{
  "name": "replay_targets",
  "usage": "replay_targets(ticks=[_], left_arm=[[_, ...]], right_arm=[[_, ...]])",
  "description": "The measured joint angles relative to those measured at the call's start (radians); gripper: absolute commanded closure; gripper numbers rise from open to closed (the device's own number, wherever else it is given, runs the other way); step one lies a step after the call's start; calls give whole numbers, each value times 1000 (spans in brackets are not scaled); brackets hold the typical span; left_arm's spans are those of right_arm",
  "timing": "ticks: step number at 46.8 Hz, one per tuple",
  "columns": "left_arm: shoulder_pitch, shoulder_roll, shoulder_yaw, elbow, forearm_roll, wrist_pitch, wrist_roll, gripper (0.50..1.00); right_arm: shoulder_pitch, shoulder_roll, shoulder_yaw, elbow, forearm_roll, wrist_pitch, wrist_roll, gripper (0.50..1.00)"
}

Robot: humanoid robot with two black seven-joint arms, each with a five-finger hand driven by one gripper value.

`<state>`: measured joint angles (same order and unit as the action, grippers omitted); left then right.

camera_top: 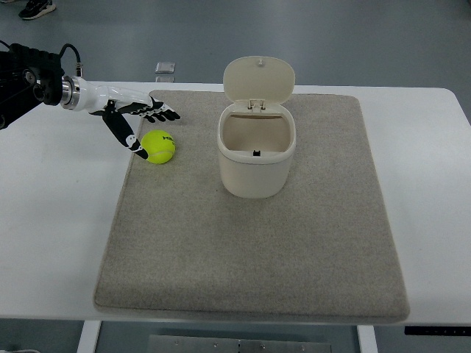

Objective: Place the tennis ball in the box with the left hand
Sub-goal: 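Lower the left hand around the tennis ball and close fingers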

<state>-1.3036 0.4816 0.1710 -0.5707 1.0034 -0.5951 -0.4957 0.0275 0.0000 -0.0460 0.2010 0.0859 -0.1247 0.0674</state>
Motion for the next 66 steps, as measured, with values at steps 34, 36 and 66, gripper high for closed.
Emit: replay_targets(ticks=[34, 36, 66], left_arm=[[35, -15, 2, 8, 74, 106, 0, 523], [39, -16, 2, 8, 74, 107, 0, 525], [60, -51, 4, 14, 75, 155, 1, 542]], right_arm=[[0, 0, 0, 0, 0, 0, 0, 599], [0, 0, 0, 0, 0, 0, 0, 599], [0, 0, 0, 0, 0, -1, 0, 599]])
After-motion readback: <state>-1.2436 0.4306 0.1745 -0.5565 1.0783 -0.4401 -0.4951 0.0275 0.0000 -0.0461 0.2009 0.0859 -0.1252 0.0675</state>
